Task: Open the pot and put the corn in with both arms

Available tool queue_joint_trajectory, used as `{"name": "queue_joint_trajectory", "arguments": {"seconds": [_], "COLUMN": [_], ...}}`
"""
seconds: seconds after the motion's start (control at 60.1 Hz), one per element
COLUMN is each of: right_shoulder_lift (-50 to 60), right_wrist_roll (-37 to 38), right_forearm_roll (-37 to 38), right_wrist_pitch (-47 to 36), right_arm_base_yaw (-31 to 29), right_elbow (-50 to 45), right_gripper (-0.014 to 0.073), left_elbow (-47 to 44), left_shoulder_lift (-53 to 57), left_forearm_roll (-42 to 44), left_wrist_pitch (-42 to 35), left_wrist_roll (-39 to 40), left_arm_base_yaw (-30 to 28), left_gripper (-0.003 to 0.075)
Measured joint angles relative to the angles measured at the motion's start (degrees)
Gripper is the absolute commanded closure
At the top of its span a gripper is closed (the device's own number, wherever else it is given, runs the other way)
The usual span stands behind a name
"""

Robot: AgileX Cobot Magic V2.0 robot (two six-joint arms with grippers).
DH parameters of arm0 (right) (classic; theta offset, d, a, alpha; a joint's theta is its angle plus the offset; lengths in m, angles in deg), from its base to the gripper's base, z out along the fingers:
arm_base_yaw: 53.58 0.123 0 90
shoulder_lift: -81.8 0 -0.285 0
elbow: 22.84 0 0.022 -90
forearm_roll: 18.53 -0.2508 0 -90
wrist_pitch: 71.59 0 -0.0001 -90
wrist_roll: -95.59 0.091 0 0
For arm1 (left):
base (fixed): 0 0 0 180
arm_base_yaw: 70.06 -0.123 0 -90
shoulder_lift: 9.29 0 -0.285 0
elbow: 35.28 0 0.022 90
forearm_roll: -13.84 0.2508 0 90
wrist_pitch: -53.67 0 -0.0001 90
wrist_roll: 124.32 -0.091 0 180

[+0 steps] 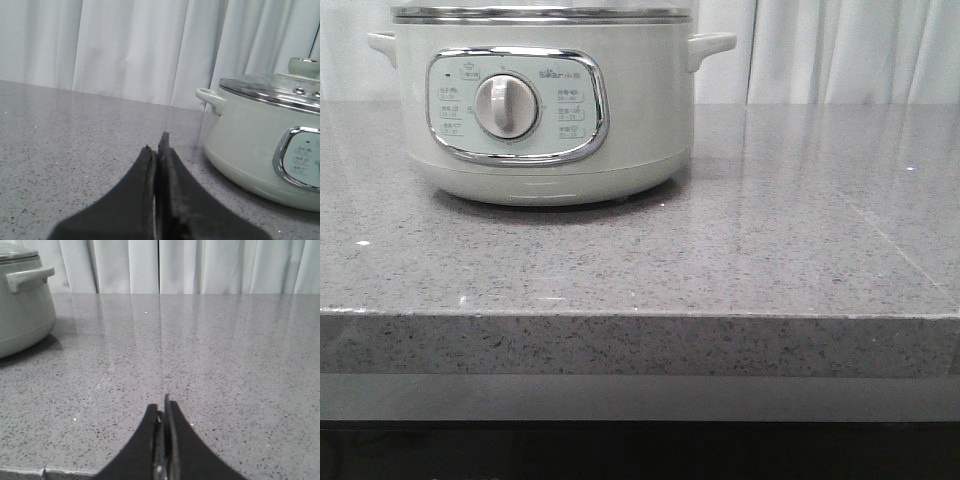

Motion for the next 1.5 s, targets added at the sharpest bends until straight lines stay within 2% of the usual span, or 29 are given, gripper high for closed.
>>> {"name": "queue_joint_trajectory", "arguments": {"seconds": [0.383, 0.732, 1.497], "right_shoulder_lift": [0.00, 0.00, 0.00], "right_wrist_roll": [0.15, 7.65, 8.38], "right_forearm_roll": [0.18, 7.41, 7.65], "right_wrist_pitch": [0.10, -3.61, -4.00], "right_arm_base_yaw": [0.00, -0.09, -3.49], "right_elbow": [0.00, 0.00, 0.00], "right_gripper": [0.0704, 0.0704, 0.0704], "left_elbow": [0.00, 0.00, 0.00], "left_shoulder_lift": [0.00, 0.00, 0.00], "left_forearm_roll": [0.00, 0.00, 0.00], "left_wrist_pitch": [0.00, 0.00, 0.00], "left_wrist_roll": [0.00, 0.00, 0.00], "left_arm_base_yaw": [0.00, 0.00, 0.00], "left_gripper": [0.0741, 0.0741, 0.0741]}}
